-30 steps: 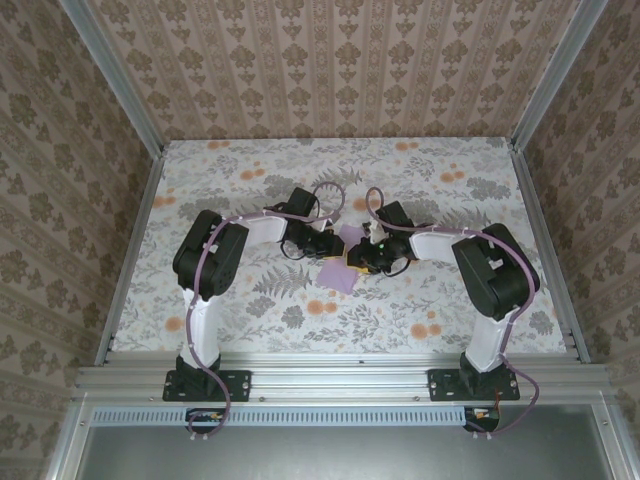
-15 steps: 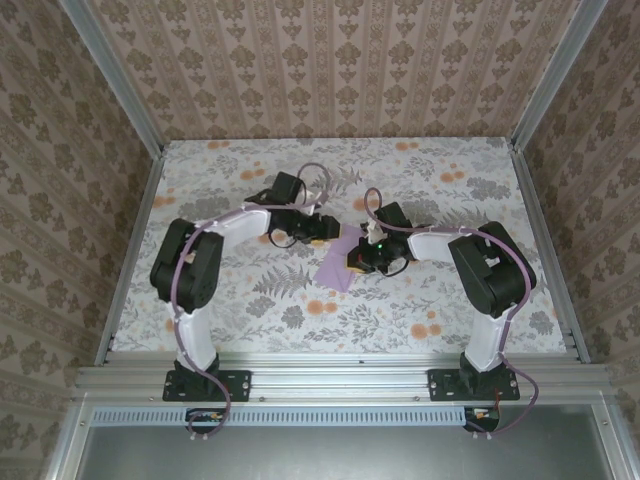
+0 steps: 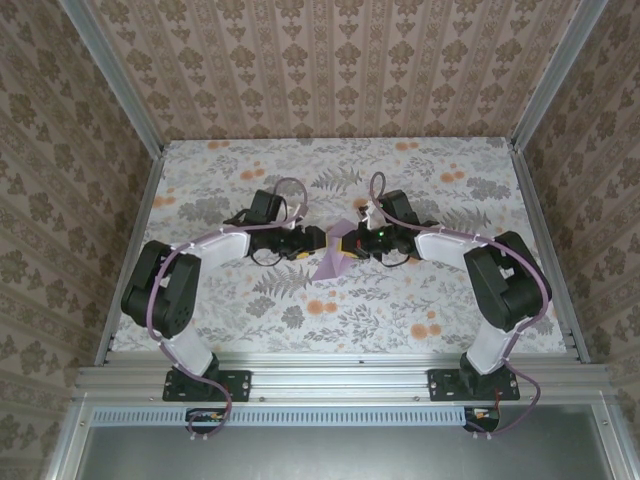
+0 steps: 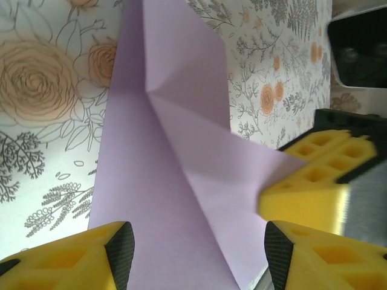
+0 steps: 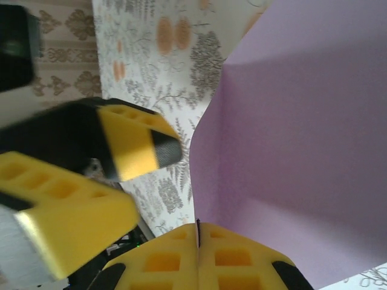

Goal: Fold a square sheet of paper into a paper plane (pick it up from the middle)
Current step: Turn over the paper at the center of the table.

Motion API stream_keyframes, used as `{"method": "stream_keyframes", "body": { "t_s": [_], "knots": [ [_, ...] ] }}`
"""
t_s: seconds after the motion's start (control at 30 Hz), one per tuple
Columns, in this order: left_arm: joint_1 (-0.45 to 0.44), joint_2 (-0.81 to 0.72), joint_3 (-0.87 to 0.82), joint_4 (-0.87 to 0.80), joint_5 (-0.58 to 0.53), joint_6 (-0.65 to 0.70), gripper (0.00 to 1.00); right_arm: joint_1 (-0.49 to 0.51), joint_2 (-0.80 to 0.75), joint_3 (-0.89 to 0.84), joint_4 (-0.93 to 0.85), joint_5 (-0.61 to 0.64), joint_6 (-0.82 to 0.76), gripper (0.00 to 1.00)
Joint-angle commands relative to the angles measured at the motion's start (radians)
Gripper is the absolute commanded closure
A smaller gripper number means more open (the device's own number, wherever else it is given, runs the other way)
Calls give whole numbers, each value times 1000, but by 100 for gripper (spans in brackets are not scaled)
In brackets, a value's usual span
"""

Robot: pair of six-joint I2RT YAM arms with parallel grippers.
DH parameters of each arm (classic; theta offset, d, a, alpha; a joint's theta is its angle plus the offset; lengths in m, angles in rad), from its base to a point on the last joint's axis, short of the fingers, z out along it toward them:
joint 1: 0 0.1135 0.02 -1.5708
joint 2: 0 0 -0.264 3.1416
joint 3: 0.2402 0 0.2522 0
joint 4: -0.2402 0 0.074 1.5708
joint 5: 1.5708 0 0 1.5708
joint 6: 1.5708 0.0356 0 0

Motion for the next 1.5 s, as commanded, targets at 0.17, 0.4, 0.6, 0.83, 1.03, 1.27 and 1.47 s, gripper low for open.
{"method": "stream_keyframes", "body": {
  "t_s": [0.17,0.4,0.6,0.83,1.03,1.27,1.47],
  "knots": [
    [1,-28,-74,359,45,-274,37,-6,-48,-11,102,-64,83,99],
    [-2,-11,-75,425,42,-319,37,-9,-67,-28,163,-76,131,100],
    [-2,-1,-70,437,58,-346,37,-12,-72,-29,193,-82,150,100],
    [-3,-3,-66,409,56,-355,36,-14,-85,-50,263,-86,185,100],
    [-5,0,-62,480,79,-417,38,-14,-86,-60,292,-93,200,100],
    [-6,-19,-42,532,109,-462,41,-16,-80,-73,299,-89,202,100],
    [-6,-27,-41,508,116,-444,42,-27,-80,-88,297,-79,202,100]
  ]
}}
